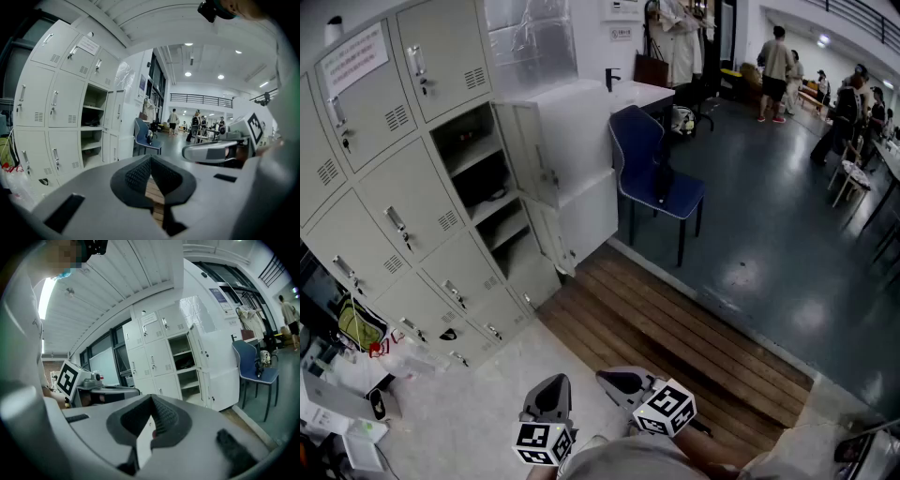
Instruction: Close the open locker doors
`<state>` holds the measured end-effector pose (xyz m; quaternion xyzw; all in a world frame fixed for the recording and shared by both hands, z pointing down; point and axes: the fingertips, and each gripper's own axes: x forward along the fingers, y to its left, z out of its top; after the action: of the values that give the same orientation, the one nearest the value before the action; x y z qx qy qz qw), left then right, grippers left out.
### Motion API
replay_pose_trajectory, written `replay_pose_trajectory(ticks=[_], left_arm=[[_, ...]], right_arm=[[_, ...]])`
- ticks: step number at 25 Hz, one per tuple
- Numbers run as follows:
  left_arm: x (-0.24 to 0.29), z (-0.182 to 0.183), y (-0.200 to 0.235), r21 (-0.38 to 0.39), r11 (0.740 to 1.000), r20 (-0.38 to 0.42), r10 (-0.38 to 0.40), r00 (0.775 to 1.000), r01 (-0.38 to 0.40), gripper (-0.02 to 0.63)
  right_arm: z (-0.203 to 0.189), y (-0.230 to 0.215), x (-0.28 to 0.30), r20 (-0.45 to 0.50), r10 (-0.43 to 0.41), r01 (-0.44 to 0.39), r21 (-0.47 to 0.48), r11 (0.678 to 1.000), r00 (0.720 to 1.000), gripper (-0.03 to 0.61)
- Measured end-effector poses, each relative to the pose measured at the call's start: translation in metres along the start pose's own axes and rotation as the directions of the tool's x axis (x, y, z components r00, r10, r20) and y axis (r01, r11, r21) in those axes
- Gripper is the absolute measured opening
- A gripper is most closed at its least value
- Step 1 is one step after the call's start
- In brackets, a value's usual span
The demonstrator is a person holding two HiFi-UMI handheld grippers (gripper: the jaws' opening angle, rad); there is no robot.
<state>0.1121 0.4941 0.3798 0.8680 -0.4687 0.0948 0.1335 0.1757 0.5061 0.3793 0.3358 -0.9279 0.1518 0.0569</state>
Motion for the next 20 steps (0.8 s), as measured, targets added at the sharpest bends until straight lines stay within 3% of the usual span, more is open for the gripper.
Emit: replay_pose_trajectory(ticks=[20], left_arm=[[-0.022,-0.009,0.014,-0.024,1.0,-0.008,-0.015,1.0,0.014,0.014]], right_arm=[[-0.009,0.028,0.016,-0.007,0.014,-0.014,0.027,1.0,1.0,0.028]])
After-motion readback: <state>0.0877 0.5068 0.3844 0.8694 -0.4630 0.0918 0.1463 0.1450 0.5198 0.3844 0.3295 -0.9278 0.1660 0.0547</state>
